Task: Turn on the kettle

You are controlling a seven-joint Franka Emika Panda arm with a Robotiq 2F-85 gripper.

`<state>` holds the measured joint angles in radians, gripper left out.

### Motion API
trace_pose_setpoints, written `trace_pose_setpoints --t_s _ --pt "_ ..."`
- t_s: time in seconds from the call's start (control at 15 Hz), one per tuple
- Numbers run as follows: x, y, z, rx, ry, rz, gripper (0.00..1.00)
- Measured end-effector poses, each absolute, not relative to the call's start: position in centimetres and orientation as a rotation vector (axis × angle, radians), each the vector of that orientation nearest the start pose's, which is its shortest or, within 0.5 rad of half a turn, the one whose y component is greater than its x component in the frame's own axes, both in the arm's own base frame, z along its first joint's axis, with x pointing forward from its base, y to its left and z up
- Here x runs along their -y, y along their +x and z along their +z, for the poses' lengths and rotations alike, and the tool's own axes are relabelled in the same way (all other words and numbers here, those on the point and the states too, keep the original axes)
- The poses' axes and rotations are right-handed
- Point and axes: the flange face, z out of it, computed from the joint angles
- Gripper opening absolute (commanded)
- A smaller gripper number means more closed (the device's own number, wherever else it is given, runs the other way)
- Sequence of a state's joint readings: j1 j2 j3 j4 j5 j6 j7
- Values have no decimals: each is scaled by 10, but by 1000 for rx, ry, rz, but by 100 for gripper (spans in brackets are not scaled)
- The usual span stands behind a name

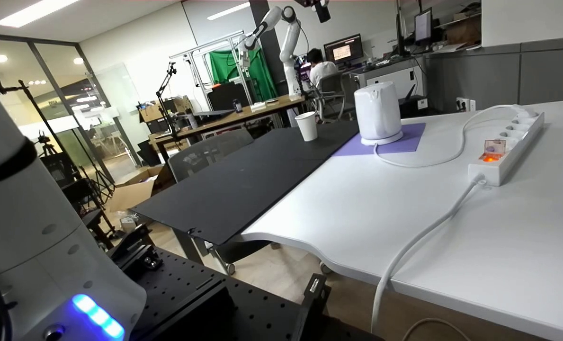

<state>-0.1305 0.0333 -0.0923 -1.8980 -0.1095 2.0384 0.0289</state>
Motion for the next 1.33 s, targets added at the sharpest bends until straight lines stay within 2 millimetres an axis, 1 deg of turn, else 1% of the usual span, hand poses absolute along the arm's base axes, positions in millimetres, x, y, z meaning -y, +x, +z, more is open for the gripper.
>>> trace_pose_setpoints --t_s 0.73,0.93,1.13,1.33 --pt "133 564 492 -335 -3233 -160 0" --pt "134 571 487 -316 -3231 -208 0" --pt "139 593 465 -273 -3238 -238 0" --pt "145 626 431 -156 -3259 -193 0"
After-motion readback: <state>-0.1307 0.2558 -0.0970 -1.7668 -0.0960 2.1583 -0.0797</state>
